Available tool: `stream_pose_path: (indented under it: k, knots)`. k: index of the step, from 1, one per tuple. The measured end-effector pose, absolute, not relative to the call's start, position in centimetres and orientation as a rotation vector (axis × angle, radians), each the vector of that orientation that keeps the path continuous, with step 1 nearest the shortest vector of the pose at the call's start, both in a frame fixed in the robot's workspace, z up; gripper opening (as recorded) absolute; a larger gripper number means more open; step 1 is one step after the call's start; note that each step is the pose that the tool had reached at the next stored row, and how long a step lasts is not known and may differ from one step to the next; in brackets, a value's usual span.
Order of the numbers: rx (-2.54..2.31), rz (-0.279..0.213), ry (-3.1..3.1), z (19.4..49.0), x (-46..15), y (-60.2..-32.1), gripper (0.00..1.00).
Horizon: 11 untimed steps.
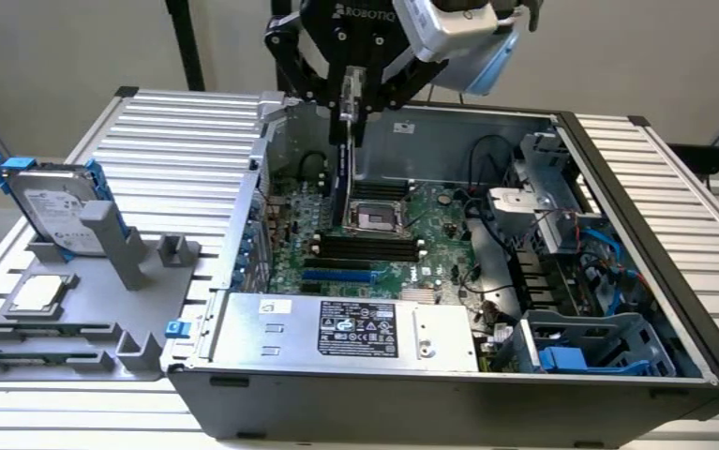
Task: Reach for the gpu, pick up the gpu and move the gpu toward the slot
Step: 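Pick up the gpu and move the gpu toward the slot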
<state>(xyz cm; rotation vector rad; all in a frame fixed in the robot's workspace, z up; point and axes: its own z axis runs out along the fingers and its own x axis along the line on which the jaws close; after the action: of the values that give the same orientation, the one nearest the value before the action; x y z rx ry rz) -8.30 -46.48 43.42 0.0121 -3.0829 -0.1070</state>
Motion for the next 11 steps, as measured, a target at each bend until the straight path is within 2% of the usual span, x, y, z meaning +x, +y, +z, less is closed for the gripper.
stream_pose_path:
  k: [11]
  knots:
    - [0.012,-0.107,-3.083,41.9,-4.3,-44.3,0.26]
